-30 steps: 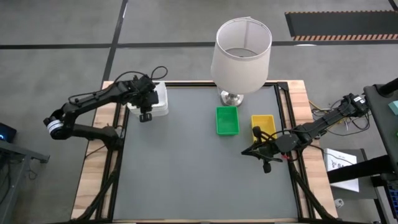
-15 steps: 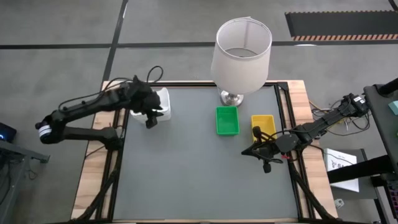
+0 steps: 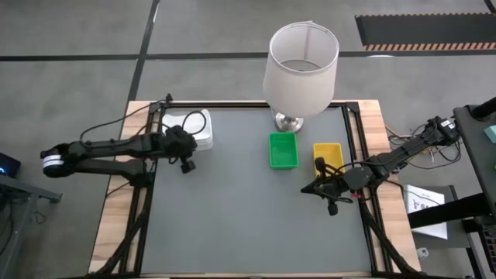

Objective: Stack baskets by color
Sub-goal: Return to Home Position

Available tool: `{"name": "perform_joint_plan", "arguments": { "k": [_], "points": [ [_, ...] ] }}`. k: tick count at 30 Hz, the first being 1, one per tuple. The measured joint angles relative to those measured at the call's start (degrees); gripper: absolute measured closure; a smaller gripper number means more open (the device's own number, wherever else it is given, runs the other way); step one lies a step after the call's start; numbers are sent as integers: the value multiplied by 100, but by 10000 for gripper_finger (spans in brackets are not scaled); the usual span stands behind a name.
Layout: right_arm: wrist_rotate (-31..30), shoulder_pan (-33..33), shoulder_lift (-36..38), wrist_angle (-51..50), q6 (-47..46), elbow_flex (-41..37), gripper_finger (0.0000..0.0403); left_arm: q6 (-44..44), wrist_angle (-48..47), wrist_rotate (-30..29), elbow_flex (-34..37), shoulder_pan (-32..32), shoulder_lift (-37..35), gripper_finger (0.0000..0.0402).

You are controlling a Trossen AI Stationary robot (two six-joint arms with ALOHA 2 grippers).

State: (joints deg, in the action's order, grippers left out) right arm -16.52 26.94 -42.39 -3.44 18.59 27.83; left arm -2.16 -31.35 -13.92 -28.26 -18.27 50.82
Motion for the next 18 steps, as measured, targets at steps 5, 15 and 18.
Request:
{"name": "perform_joint_plan", "arguments": {
  "k": [5, 15, 18],
  "points": [
    [1, -11, 0, 91, 30, 0, 394, 457, 21, -472, -1, -289, 349, 399],
    [1, -11, -2, 73, -3, 1, 394, 1106, -6, -852, 11, -641, 1039, 398],
    [1, -11, -2, 74, 1, 0, 394, 1084, 396, -361, -123, -637, 1119, 398]
  ]
}}
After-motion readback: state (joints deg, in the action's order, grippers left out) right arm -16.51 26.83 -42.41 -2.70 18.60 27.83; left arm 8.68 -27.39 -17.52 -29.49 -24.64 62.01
